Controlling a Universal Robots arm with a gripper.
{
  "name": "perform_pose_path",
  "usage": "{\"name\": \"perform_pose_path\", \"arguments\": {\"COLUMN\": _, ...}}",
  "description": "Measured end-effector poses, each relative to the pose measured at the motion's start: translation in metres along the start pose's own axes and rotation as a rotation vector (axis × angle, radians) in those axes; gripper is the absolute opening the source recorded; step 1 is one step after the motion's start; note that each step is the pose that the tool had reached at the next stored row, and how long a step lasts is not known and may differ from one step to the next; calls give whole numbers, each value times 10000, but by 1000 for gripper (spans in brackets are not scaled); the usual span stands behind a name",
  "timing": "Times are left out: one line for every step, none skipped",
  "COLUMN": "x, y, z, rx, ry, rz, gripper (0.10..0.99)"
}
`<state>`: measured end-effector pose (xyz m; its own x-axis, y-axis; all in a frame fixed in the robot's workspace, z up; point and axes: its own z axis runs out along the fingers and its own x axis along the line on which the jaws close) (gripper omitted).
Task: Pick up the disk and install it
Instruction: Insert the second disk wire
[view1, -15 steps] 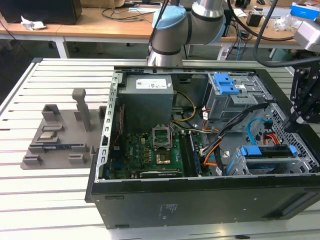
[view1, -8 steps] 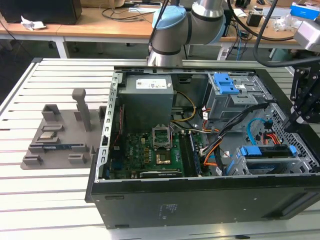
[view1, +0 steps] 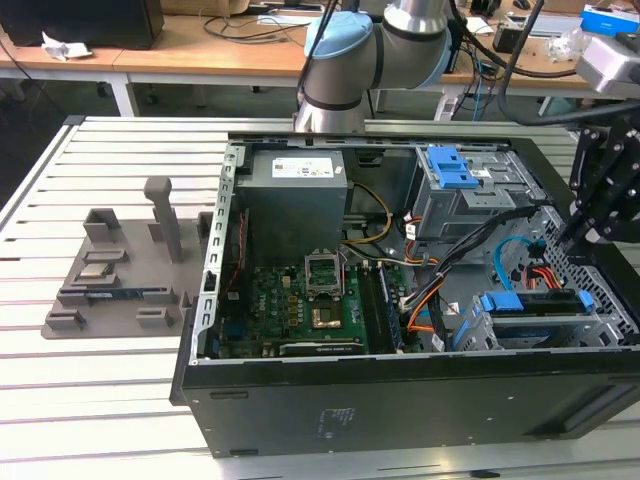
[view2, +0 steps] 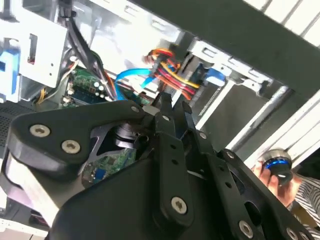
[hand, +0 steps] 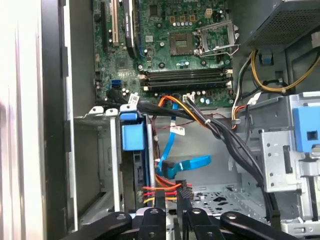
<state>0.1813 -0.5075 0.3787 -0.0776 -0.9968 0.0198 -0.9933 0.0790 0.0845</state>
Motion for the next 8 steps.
{"name": "perform_pose_path", "arguments": {"x": 7, "y": 100, "z": 25, "rx": 0, "ry": -1, "rz": 1, "gripper": 239}}
{"name": "perform_pose_path", "arguments": {"x": 18, "y": 179, "z": 49, "rx": 0, "ry": -1, "rz": 0, "gripper": 239}}
{"name": "perform_pose_path", "arguments": {"x": 21, "y": 196, "z": 55, "rx": 0, "ry": -1, "rz": -2, "gripper": 239}}
{"name": "perform_pose_path", "arguments": {"x": 26, "y": 217, "z": 62, "rx": 0, "ry": 0, "rz": -8, "gripper": 239}}
{"name": "perform_pose_path", "arguments": {"x": 30, "y": 232, "z": 65, "rx": 0, "ry": 1, "rz": -24, "gripper": 239}}
{"name": "perform_pose_path", "arguments": {"x": 30, "y": 232, "z": 65, "rx": 1, "ry": 3, "rz": -24, "gripper": 239}}
{"name": "perform_pose_path", "arguments": {"x": 30, "y": 232, "z": 65, "rx": 1, "ry": 2, "rz": -24, "gripper": 239}}
{"name": "perform_pose_path", "arguments": {"x": 29, "y": 232, "z": 66, "rx": 1, "ry": 1, "rz": -25, "gripper": 239}}
